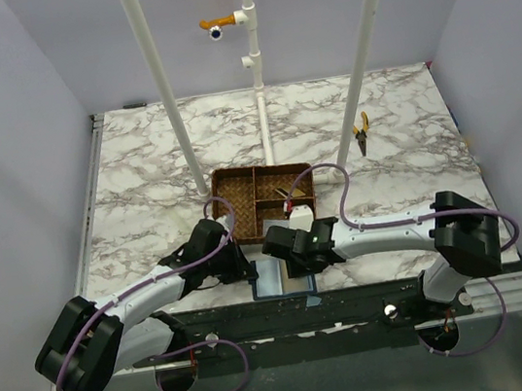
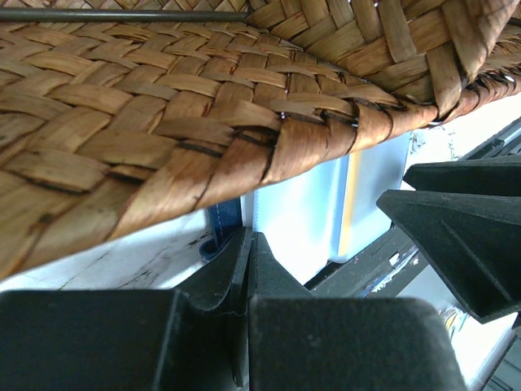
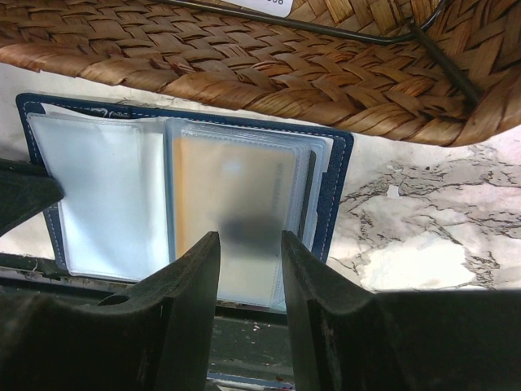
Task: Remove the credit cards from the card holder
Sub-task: Remove the credit card from the card holder.
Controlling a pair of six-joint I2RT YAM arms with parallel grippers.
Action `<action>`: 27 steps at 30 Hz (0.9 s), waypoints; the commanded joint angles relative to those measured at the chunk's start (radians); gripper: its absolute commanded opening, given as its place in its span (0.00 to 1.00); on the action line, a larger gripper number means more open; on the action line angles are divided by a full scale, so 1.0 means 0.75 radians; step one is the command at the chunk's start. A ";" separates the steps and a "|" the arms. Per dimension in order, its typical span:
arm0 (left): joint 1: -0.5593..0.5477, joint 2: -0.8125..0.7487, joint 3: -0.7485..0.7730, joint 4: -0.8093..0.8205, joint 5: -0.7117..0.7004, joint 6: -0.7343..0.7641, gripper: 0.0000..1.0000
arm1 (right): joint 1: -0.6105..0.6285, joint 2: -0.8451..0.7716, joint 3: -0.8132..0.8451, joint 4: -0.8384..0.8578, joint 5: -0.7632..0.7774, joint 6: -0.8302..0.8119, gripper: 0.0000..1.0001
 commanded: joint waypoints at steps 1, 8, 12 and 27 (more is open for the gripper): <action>-0.010 0.007 -0.046 -0.054 -0.024 0.011 0.00 | 0.010 0.035 -0.001 0.022 0.015 0.007 0.40; -0.010 0.011 -0.046 -0.047 -0.020 0.010 0.00 | 0.010 0.056 -0.001 0.037 0.009 0.001 0.38; -0.009 0.012 -0.051 -0.041 -0.018 0.008 0.00 | 0.011 0.078 0.008 0.051 -0.003 -0.007 0.35; -0.010 0.016 -0.061 -0.024 -0.007 0.001 0.00 | 0.011 0.104 -0.002 0.182 -0.096 -0.022 0.30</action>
